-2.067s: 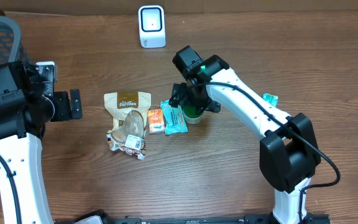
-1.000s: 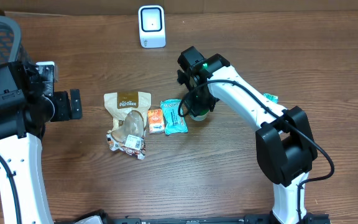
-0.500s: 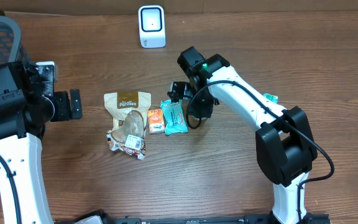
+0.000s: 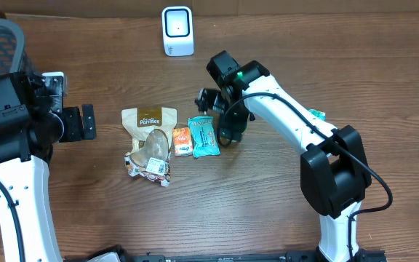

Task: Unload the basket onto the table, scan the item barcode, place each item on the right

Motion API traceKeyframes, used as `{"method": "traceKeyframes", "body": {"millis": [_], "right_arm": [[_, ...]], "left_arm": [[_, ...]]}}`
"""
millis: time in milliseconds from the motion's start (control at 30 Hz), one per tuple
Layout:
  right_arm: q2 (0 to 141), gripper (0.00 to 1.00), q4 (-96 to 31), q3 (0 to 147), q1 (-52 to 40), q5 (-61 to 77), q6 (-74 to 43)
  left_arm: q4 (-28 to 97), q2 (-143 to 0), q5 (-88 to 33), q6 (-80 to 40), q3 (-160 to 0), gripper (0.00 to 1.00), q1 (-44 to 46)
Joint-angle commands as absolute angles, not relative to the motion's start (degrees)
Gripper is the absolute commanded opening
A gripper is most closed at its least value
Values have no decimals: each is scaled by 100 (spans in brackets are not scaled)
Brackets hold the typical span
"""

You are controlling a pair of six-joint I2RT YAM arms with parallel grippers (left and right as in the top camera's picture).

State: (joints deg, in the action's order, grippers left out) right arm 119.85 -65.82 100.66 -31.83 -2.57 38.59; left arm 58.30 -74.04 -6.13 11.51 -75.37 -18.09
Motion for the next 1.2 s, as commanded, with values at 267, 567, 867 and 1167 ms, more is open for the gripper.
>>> {"method": "traceKeyframes", "body": {"millis": [267, 567, 867, 1167], "right_arm": [[11854, 100, -7323, 10269, -2615, 226, -3048], [11867, 98, -6403, 9640, -2766, 650, -3197], [11863, 51, -6396, 9640, -2753, 504, -2663], [11858, 45, -6672, 10086, -2611, 399, -790]], "left_arm": [[5828, -7393, -593, 1066, -7601, 99, -1806], [5828, -7393, -593, 1066, -7601, 100, -1806], [5828, -7393, -593, 1066, -7601, 99, -1806], [5828, -7393, -593, 1066, -7601, 100, -1806]]}}
